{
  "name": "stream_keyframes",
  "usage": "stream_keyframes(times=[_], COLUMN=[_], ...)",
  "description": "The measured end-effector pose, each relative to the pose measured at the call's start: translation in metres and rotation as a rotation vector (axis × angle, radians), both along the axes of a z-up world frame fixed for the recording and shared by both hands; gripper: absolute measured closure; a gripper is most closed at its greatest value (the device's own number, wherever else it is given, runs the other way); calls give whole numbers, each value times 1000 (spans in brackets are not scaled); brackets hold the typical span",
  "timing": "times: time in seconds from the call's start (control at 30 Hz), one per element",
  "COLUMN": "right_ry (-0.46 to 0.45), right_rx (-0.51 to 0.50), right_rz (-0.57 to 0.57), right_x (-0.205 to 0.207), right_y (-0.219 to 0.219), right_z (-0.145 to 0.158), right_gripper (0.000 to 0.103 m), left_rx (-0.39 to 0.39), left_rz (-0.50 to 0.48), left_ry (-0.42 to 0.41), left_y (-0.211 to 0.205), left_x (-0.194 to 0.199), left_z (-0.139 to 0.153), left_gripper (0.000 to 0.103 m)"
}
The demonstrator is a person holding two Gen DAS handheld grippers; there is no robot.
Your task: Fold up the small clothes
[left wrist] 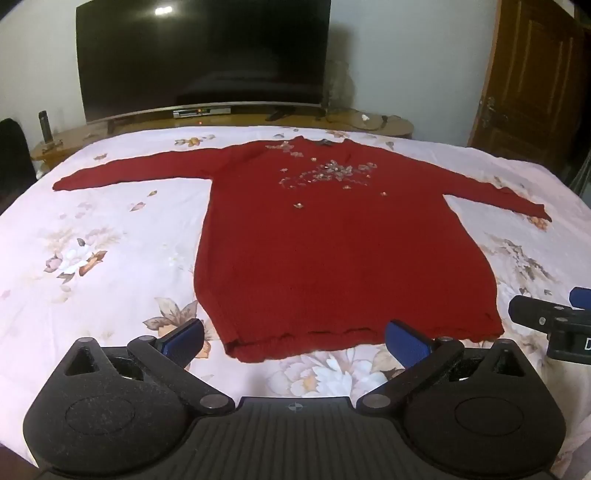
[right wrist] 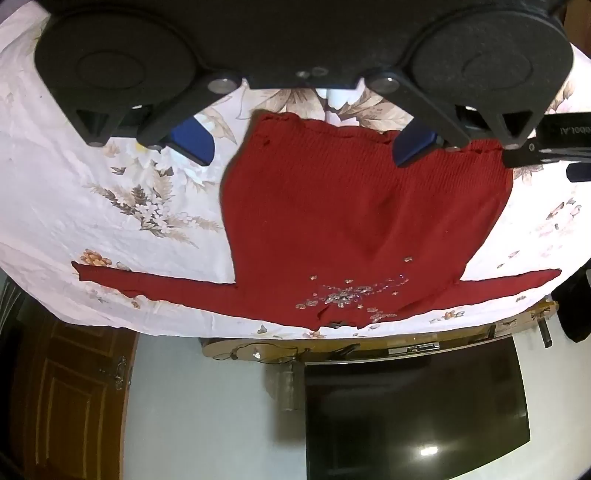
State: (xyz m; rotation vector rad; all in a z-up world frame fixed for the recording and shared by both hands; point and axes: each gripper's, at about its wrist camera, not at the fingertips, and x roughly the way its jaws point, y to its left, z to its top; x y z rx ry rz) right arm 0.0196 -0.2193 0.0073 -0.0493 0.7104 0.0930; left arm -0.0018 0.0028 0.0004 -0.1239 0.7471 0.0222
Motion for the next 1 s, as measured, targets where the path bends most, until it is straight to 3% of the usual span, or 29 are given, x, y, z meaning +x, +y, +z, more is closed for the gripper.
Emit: stream_keyframes(times=[0.07, 0.2, 1.0], right_ry=[-5, -5, 22], right_rx=[4, 7, -2], right_rz=[-1, 2, 7], right_x=[1, 2, 3], right_y=[0, 0, -1], right_z=[0, 1, -3], right_gripper=[0, 0, 0], left_rx=[-19, 85, 63], left_rz=[-2, 4, 14], left_ry=[3, 11, 10], left_y=[11, -9, -5], left_x=[-2, -1, 3], left_z=[0, -1, 1], left_gripper=[0, 0, 0])
